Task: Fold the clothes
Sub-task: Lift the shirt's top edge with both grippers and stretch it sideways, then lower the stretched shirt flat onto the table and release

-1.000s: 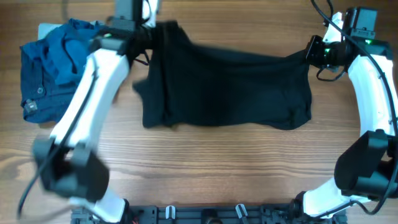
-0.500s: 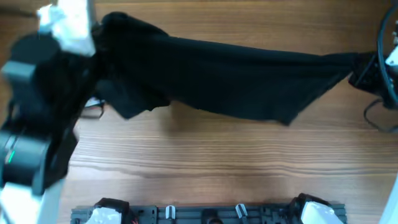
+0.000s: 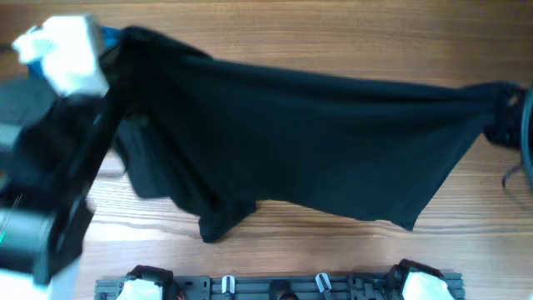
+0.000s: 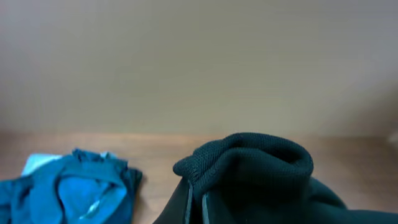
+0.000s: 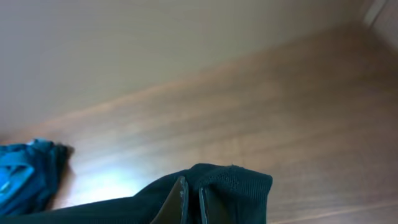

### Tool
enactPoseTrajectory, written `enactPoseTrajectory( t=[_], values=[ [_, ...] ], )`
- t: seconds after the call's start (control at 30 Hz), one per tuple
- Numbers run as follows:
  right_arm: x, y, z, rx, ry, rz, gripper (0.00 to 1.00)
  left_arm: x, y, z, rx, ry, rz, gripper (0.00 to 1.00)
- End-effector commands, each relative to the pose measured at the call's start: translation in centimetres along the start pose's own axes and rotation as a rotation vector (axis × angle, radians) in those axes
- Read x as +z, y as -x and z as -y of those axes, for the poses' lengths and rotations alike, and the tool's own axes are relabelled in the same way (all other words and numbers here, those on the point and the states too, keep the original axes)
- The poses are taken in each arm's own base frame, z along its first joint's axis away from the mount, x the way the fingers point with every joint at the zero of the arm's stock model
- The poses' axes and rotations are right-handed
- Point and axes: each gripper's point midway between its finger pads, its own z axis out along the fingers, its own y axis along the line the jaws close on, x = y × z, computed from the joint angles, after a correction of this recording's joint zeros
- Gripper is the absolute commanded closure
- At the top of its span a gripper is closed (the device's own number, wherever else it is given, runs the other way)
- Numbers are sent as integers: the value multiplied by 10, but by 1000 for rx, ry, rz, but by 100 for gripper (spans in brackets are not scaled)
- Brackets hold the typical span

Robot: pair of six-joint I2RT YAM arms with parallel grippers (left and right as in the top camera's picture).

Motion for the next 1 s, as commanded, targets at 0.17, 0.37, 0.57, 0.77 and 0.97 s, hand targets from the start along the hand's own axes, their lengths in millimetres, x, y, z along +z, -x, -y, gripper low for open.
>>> enactPoseTrajectory(
  t=[0.17,0.37,0.57,0.77,0.97],
  values=[
    [226,-29,71,79,-44,-372,96,197,-90,-21,12,142,-264,96],
    [397,-77,89,40,8,-375,72,313,-176,-29,17,151,-320,36],
    [382,-60,81,32,11,-343,0,304,-184,-30,22,160,-373,0],
    [259,-32,54,25,-1,-369,0,206,-170,-22,-62,150,-543,0],
    [146,-54,69,197,-270,-438,1,117,-168,-25,-223,228,-661,0]
  ],
)
